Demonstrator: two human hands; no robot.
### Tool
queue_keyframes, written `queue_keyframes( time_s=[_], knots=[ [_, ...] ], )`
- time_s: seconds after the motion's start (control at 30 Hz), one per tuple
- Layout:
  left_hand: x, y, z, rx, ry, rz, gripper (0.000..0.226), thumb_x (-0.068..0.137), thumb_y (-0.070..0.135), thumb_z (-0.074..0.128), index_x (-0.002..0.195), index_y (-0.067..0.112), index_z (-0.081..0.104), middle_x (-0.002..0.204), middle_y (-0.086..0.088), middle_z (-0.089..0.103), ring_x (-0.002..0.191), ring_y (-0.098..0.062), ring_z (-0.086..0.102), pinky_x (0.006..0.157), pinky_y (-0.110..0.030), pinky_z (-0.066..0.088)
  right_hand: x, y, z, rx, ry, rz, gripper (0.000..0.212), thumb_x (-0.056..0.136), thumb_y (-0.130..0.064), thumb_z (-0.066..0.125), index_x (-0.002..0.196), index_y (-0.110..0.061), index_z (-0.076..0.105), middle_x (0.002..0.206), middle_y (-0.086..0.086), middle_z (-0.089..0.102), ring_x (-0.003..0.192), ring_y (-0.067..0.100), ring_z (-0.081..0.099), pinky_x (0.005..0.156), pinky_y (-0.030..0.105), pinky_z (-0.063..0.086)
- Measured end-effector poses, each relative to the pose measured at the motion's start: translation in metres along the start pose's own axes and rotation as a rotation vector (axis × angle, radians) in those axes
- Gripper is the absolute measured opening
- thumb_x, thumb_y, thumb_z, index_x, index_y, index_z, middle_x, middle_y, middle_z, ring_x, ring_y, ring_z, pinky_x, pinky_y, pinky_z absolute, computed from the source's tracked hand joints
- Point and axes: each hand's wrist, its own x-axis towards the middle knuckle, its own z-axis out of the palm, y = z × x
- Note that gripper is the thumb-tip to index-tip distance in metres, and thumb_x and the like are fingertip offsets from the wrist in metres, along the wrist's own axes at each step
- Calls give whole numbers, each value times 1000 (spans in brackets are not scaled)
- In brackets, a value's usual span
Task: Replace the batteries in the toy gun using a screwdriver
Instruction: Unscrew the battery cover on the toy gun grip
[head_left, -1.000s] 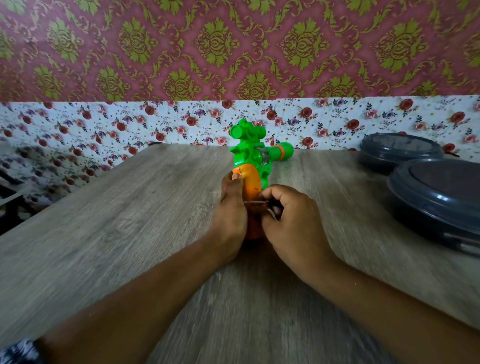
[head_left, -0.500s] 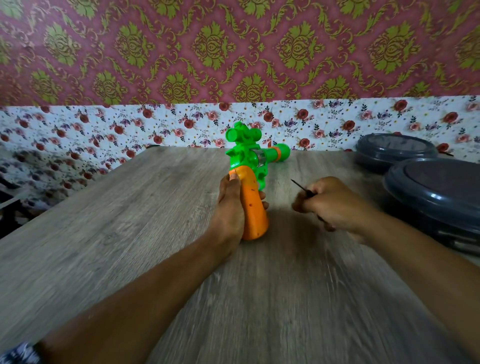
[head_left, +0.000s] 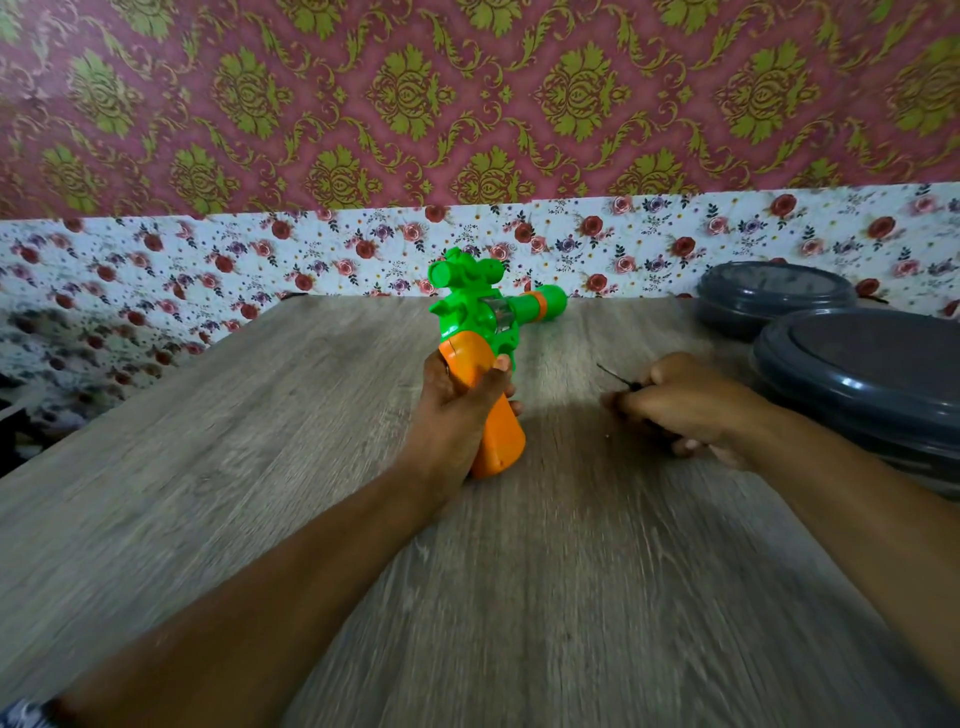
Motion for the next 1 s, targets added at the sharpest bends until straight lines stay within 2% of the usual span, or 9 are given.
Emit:
queue_keyframes(
  time_s=[0.17, 0.33, 0.4, 0.53, 0.6, 0.7, 0.77, 0.9, 1.0],
  knots=[
    [-1, -2, -4, 147, 17, 25, 67, 66, 20, 73, 123, 25, 38, 112, -10, 60, 93, -28, 64, 76, -46, 56, 1, -2, -4, 265, 208, -112, 25, 85, -17, 63, 100, 3, 60, 56, -1, 40, 48, 11, 36, 28, 13, 26],
    [2, -2, -5, 39, -26, 1, 52, 88, 0, 56, 128, 22, 32, 100, -2, 58, 79, -16, 64, 64, -32, 53, -9, -16, 15, 245, 252, -340, 30, 84, -18, 65, 88, 12, 61, 52, 10, 40, 35, 5, 34, 45, 21, 31],
    [2, -2, -2, 18, -28, 0, 46, 89, 0, 54, 124, 21, 35, 97, -2, 58, 75, -15, 63, 62, -29, 53, -18, -23, 32, 185, 231, -437, 28, 83, -21, 65, 82, 7, 64, 57, 17, 48, 45, 10, 41, 50, 23, 36],
    [1, 0, 0, -49, 16, -36, 36, 90, 10, 54, 122, 18, 40, 99, -8, 58, 81, -19, 61, 66, -34, 55, -29, -28, 64, 54, 211, -602, 16, 80, -24, 67, 66, -17, 65, 58, -3, 58, 54, 10, 52, 56, 28, 42],
    [0, 1, -1, -84, -21, -73, 39, 93, 30, 51, 127, 16, 39, 98, -9, 59, 81, -21, 61, 66, -36, 56, -33, -28, 71, -29, 233, -606, 11, 78, -27, 67, 75, -17, 69, 70, 0, 66, 65, 16, 59, 61, 31, 48],
    [0, 1, -5, -151, -95, -150, 76, 87, 65, 34, 120, -3, 42, 81, -10, 62, 60, -16, 62, 48, -23, 50, -40, -30, 72, -85, 283, -579, 22, 74, -40, 70, 73, -18, 66, 67, -2, 63, 65, 16, 58, 59, 30, 45],
    [-2, 1, -4, -174, -145, -179, 93, 76, 77, 30, 119, -3, 48, 82, -11, 65, 66, -17, 66, 58, -25, 54, -41, -32, 71, -80, 284, -528, 30, 70, -47, 70, 64, -19, 62, 60, -5, 57, 61, 15, 55, 55, 29, 41],
    [-1, 0, -3, -156, -96, -143, 93, 71, 82, 30, 131, 13, 47, 103, -18, 63, 87, -25, 66, 85, -41, 55, -39, -30, 71, 43, 213, -383, 33, 66, -47, 73, 57, -17, 63, 47, -6, 54, 52, 8, 52, 50, 26, 35],
    [-1, 1, -2, -169, -102, -128, 89, 74, 80, 29, 125, 10, 50, 91, -13, 62, 75, -20, 66, 72, -34, 58, -42, -32, 74, 221, 120, -311, 33, 65, -40, 77, 59, -10, 65, 47, -6, 52, 46, 6, 48, 49, 24, 34]
  ],
)
